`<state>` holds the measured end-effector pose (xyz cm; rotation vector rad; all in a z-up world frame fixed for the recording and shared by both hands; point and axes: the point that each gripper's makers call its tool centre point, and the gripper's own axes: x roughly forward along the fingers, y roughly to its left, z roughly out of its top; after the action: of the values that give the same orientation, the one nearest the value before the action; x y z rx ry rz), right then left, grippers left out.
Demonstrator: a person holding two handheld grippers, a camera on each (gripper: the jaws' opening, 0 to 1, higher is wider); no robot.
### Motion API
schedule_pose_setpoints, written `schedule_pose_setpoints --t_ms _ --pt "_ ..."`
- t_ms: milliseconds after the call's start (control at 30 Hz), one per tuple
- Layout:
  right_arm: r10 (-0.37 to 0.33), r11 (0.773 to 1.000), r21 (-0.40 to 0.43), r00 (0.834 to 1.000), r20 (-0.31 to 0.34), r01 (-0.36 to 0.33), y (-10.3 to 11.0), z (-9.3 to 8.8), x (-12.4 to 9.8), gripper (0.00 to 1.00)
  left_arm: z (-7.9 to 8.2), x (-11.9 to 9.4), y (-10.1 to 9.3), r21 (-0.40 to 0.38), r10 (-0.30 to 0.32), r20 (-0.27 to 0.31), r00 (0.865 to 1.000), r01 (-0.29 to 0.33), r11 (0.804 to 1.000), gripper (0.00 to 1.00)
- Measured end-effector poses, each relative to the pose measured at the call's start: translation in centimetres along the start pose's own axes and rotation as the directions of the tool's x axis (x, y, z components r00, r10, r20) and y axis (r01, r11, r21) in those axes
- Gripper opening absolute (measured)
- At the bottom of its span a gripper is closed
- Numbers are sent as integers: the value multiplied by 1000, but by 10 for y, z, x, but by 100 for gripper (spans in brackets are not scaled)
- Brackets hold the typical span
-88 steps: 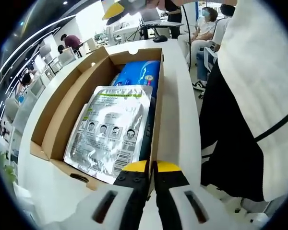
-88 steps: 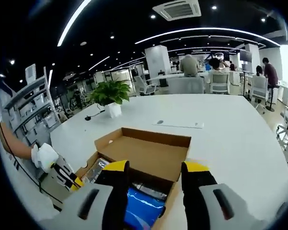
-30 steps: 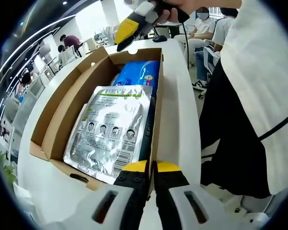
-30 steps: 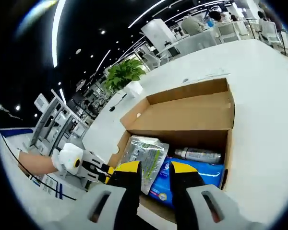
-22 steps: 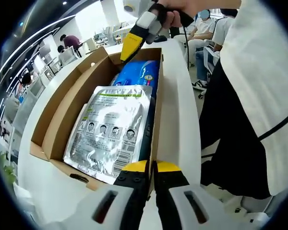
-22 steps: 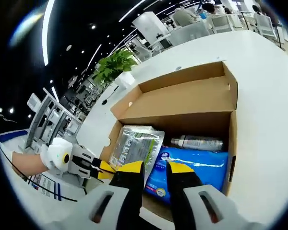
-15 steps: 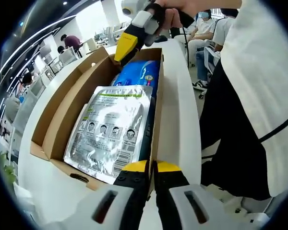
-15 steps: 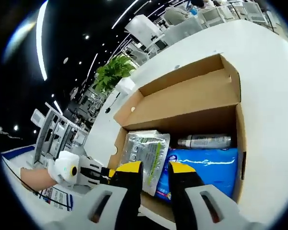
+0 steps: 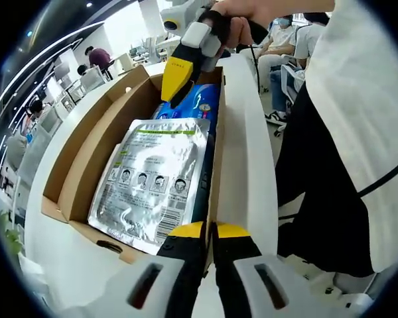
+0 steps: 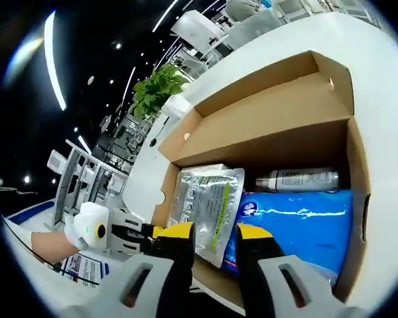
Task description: Operate the shoe box by opening the lid, removing the specified soft item, and placing it in the target area until the item is outside and the box remains undamaged.
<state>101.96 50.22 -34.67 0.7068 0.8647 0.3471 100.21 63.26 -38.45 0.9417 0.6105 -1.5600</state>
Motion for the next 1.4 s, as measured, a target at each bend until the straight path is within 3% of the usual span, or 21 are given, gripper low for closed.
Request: schedule_pose_setpoints --t_ms 333,367,400,467,533,600,700,867,967,1000,1067,1167,1233,1300,1400 --pt "-54 995 -83 997 -51 50 -9 -10 10 21 -1 0 1 -6 3 -1 1000 -3 1000 4" --pt "-75 994 -84 996 -45 71 -8 -9 6 19 0 0 1 -6 3 -1 1000 -3 1000 4" --pt "-110 983 -147 993 32 113 -9 4 1 20 0 0 1 -7 3 -2 1000 -3 1000 4" --pt "-124 977 -165 991 55 132 -14 9 0 20 -1 0 1 -10 4 -3 1000 -4 1000 4" --pt "-107 988 -111 994 -10 106 -17 1 2 21 -1 0 1 -7 5 -2 1000 -5 1000 4" --pt "-94 988 -127 995 -20 91 -18 0 6 21 -1 0 1 -5 3 -1 1000 -3 1000 4" --pt "-46 993 -113 995 -83 36 -9 -11 13 21 -1 1 1 -4 0 -4 1000 0 1000 4" --pt "-33 991 -128 997 -68 24 0 -11 18 23 0 0 0 1 -1 -3 1000 1 1000 4" --pt "-28 995 -92 998 -49 24 0 -9 18 21 0 0 0 0 -1 -3 1000 1 1000 4" --pt "-18 999 -31 999 -47 16 0 -9 16 20 0 0 0 0 1 -3 1000 -1 1000 4" --pt "6 999 37 999 -42 -5 3 -6 14 19 -1 0 0 -1 2 -2 1000 -2 1000 4" --pt "78 996 35 997 -13 -78 17 -1 13 15 0 0 0 0 -1 -4 1000 1 1000 4" --pt "125 989 84 992 -27 -122 26 -3 13 17 0 0 0 2 -2 -6 1000 2 1000 4" --pt "71 997 24 996 -48 -69 20 -5 21 17 -1 0 0 1 -1 -5 1000 1 1000 4" --pt "72 997 18 996 -48 -71 26 -6 26 19 -1 0 0 -1 1 -6 1000 -1 1000 4"
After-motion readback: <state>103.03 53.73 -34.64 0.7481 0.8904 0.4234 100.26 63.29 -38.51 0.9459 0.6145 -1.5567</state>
